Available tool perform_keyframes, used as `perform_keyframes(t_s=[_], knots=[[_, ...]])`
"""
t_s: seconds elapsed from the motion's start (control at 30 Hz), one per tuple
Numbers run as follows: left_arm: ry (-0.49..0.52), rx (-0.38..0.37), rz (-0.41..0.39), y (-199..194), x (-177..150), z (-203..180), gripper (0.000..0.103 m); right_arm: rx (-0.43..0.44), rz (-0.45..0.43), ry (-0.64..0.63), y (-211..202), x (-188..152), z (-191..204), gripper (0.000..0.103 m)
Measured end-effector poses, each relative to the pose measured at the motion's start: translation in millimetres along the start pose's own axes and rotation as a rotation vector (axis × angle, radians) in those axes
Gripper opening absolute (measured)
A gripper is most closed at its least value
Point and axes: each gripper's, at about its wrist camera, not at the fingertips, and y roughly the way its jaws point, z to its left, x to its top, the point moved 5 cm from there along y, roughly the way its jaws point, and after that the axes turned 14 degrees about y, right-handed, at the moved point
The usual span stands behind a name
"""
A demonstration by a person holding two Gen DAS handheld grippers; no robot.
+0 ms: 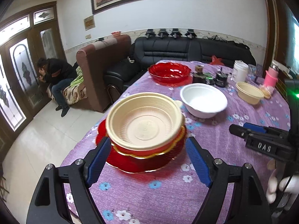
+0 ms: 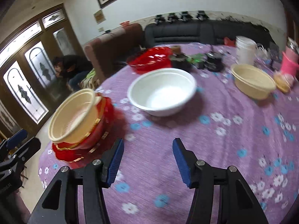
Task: Organize plates and bowls
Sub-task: 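Withdraw the right tool and reach toward the white bowl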
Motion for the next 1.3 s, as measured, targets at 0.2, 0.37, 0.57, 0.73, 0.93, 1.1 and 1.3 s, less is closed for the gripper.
perform_keyframes(t_s=[0.2, 0.37, 0.57, 0.73, 0.93, 1.1, 1.3], knots=[[0.060, -0.015, 0.017, 4, 2, -27, 0.082, -0.006, 0.011, 0.113, -6, 3, -43, 0.059], [0.095, -0.036, 0.034, 10, 4, -46, 0.082, -0.019, 0.011, 0.139, -10, 1, -65, 0.059], [0.116, -0.093, 0.062, 18, 0, -69, 0.082, -0.033, 0.025, 0.177, -6, -3, -88, 0.060], [0.114, -0.139, 0.089, 27, -8, -85, 0.082, -0.040, 0.041, 0.217, -2, -5, -103, 0.060], [0.120, -0.197, 0.104, 32, -20, -103, 0.082, -0.043, 0.051, 0.241, 2, -3, -109, 0.060], [0.091, -0.219, 0.111, 33, -27, -96, 0.082, -0.042, 0.063, 0.253, 10, 0, -108, 0.060], [0.035, -0.249, 0.111, 32, -34, -81, 0.082, -0.036, 0.076, 0.256, 20, 2, -98, 0.060]])
